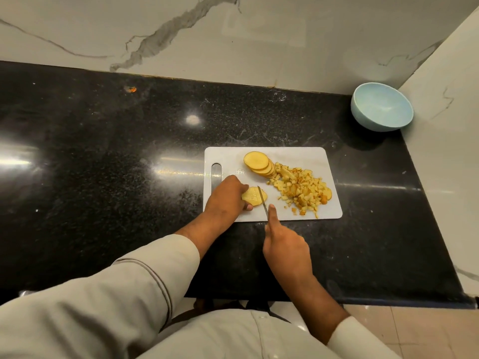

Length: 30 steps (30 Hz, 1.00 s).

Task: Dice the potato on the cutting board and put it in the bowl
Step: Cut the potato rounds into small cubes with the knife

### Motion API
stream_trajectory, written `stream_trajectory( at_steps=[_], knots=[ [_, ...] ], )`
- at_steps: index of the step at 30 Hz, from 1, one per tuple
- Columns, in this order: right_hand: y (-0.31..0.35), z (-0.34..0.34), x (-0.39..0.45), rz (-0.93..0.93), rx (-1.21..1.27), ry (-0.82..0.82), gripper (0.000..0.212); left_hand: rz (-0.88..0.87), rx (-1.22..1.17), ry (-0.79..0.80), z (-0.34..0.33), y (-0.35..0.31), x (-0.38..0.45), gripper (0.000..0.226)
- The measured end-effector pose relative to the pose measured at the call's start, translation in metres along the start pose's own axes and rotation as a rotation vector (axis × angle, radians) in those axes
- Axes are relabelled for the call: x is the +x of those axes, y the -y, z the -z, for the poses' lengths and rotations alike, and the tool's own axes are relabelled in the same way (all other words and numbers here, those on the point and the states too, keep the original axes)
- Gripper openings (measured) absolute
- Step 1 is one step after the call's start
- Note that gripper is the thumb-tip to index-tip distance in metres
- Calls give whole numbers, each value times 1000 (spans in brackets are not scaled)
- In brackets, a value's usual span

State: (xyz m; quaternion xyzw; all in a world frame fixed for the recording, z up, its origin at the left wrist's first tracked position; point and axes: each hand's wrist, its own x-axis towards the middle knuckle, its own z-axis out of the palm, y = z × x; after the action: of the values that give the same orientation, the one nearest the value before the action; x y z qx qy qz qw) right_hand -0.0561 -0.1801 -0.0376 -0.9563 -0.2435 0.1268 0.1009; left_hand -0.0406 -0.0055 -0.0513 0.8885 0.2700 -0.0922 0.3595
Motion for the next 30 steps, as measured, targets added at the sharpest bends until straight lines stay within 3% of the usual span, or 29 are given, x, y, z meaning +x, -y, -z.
stream_trajectory(
  at_steps=[3,9,17,22,30],
  knots=[
    [11,-3,25,9,-15,35,63,6,-5,-69,-1,-2,-2,35],
    [19,-12,42,26,-30,95,64,-116,208,-54,1,-8,-4,17],
    [24,-20,42,59,-92,121,67,-137,272,-109,2,-16,-7,15],
    [15,-21,16,43,-90,177,71,-163,351,-80,4,-15,-7,28],
    [-11,-17,-35,22,-69,191,65,-156,219,-79,1,-6,-9,30]
  ],
)
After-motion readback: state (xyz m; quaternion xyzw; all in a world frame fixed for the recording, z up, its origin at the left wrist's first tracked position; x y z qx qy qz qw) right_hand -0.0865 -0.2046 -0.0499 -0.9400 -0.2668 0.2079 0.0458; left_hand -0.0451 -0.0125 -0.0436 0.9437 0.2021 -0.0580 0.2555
